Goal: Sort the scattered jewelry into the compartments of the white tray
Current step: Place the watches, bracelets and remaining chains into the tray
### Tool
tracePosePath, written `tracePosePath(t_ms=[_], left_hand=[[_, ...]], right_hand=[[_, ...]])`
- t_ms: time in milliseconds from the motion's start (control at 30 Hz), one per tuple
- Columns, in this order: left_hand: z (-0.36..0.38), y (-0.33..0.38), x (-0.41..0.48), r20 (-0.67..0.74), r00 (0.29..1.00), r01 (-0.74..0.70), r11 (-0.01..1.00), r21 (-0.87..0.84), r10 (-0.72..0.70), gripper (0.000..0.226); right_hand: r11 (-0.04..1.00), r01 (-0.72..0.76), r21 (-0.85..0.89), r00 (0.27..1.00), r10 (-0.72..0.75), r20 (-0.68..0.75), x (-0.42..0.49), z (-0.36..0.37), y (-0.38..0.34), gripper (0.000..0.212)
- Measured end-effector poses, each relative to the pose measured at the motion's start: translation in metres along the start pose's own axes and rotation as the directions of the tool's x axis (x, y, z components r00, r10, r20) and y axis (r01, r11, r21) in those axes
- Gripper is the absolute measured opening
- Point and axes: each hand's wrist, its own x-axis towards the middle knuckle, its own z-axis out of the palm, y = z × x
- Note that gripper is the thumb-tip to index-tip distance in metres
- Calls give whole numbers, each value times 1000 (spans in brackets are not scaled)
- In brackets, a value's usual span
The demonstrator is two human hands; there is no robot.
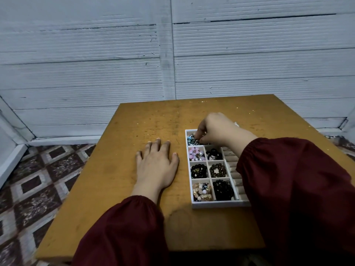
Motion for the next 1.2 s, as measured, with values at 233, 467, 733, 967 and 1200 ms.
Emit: tracePosePath(t_ms=[233, 467, 733, 967, 1200], left_hand=[[0, 0, 0, 9, 1000, 2, 1000, 7, -3, 56], [-2, 1, -2, 20, 1000, 4, 1000, 13, -4, 56], [-9, 5, -12, -8, 999, -34, 999, -21, 34, 46], [-14, 25, -29, -143, 988, -117, 901, -419, 62, 37], [-12, 70, -53, -25, 996, 36, 616, -787, -91, 44]], right_hand=[[999, 1, -33, 1000, -2, -26, 2, 5, 0, 15], [931, -96, 353, 978, 155, -143, -11, 4, 9, 11], [672, -101, 733, 891, 389, -234, -64, 0, 32, 17], [320, -97, 942, 772, 621, -131, -110, 16, 59, 13], [239, -141, 961, 849, 528, -7, -141, 34, 46, 45]])
